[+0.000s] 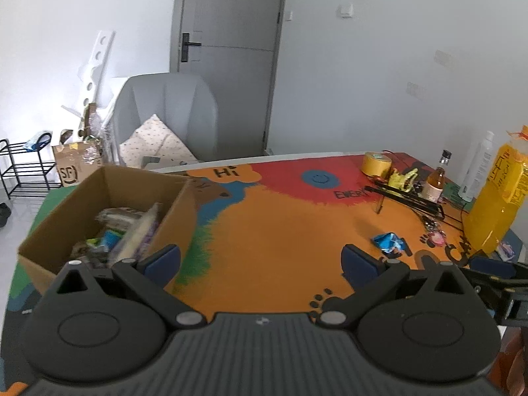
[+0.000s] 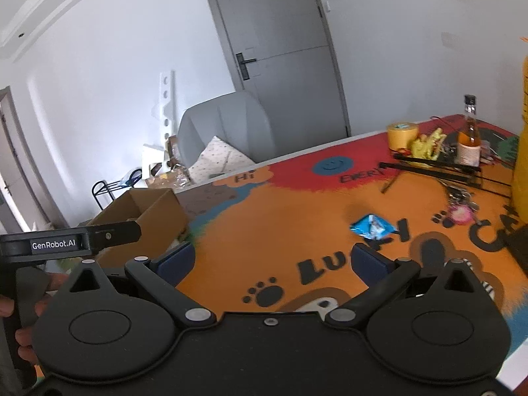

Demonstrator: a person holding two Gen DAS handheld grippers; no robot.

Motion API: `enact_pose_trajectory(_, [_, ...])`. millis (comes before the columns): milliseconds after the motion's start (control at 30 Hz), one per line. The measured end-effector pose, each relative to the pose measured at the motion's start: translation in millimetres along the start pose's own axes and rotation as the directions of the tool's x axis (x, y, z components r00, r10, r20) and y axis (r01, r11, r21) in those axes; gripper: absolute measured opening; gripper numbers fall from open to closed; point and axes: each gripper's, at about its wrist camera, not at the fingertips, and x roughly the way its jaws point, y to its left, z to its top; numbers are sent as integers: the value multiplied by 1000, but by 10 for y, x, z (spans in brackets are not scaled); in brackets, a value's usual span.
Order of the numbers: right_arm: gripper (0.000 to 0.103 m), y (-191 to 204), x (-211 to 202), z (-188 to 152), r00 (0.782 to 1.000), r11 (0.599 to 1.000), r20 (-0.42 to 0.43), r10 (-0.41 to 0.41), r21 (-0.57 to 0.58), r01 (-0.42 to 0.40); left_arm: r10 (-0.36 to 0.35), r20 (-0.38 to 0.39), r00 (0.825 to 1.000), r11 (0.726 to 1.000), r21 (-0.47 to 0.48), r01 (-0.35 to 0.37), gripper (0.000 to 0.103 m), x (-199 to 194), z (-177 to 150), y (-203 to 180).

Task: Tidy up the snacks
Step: 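Move both open grippers back toward the remaining blue wrappers on the table, then grasp the blue wrapper with the right gripper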

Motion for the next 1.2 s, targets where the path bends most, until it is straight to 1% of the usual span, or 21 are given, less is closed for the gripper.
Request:
enact_pose_trajectory(267, [103,-328,22,4,999,998,-2,-45,47,46,-42,-24,999,999,27,42,103,236,28,-265])
enact_pose_trajectory(433, [103,-534,116,8,998,994,-3,-69,81,69,-71,-31,997,997,35,72,103,425,50,-392])
enact_pose_trajectory(533, [103,-649,199,-5,998,993,-5,-61,96,61,-91,-38,995,995,35,92,102,558,67,-477])
enact_pose_trajectory(633, [100,-743,295,-4,998,992,-9,-59,107,59,-103,-54,993,994,37,105,100,707,76,-563])
enact_pose_trajectory(667, [93,-772,328,-1,998,992,-13,-55,113,56,-102,-59,993,994,34,104,100,750,77,-583])
enact_pose_trajectory(700, [83,-804,368,-2,999,992,-19,-45,118,47,-105,-64,992,994,29,107,98,806,79,-607])
enact_pose_trajectory(800, [71,-909,497,-7,999,990,-41,-31,136,37,-122,-81,989,992,16,124,93,953,88,-674])
enact_pose_trajectory(833, [69,-942,532,-9,999,989,-44,-28,143,35,-128,-87,988,991,16,130,89,1010,93,-705])
enact_pose_trajectory(900, [60,-1018,610,-8,998,986,-52,-21,162,29,-138,-100,985,990,18,140,82,1109,101,-762])
enact_pose_trajectory(1033, [60,-1165,759,7,998,981,-63,-18,192,30,-164,-131,978,986,20,168,71,1336,105,-878])
enact_pose_trajectory(1100, [56,-1227,838,9,998,979,-68,-13,204,27,-178,-148,973,983,19,182,64,1452,103,-930])
enact_pose_trajectory(1200, [53,-1302,963,5,997,975,-83,-3,223,22,-199,-163,966,979,14,203,59,1592,102,-983])
